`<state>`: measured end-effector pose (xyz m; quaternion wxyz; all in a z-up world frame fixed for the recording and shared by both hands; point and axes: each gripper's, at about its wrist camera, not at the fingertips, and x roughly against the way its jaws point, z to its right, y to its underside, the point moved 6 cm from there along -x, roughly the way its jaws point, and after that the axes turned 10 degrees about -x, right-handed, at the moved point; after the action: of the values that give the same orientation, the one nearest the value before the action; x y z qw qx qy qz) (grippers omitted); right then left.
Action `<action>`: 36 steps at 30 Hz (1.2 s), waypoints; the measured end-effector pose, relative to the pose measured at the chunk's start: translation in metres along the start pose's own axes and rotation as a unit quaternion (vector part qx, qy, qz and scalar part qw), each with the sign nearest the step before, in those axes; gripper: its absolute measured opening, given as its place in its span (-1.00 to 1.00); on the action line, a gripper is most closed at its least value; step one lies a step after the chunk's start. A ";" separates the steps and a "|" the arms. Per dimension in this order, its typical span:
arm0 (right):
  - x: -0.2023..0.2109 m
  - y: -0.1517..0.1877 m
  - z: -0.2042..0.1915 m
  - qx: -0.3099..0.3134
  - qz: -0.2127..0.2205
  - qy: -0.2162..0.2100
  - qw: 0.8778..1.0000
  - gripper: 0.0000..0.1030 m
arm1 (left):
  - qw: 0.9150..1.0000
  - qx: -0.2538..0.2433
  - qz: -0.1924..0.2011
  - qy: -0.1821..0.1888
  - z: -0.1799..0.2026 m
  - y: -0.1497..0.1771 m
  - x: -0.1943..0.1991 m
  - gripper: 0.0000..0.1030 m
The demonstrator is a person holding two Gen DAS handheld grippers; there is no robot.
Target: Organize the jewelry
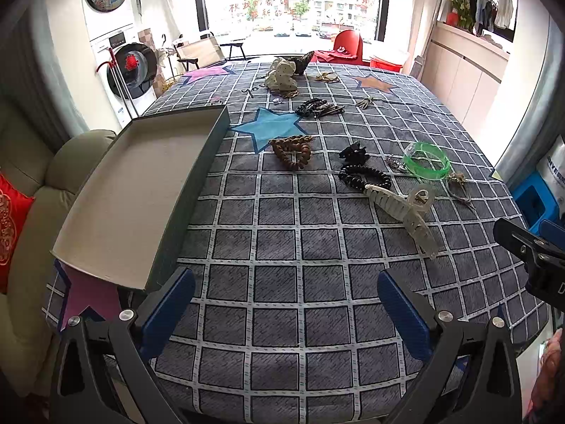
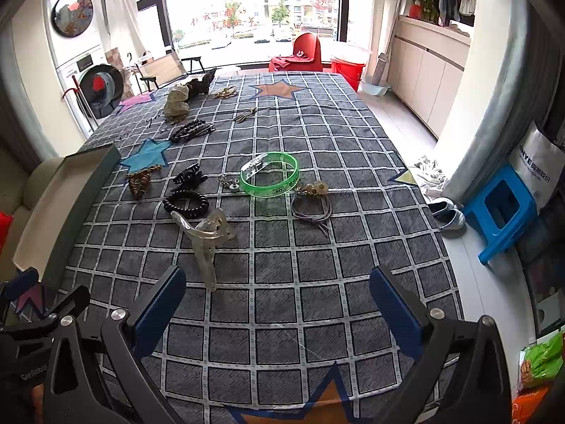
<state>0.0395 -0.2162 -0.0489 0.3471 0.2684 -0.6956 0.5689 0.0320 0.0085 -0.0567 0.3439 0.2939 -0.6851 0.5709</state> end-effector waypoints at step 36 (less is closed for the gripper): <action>-0.093 -0.039 0.080 -0.032 -0.043 0.021 0.998 1.00 | 0.985 0.000 -0.048 0.168 0.084 -0.046 -0.068 1.00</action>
<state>0.1124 -0.3047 -0.1079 0.3942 0.2753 -0.6939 0.5360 0.0980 -0.0818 -0.0944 0.4808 0.2264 -0.6031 0.5949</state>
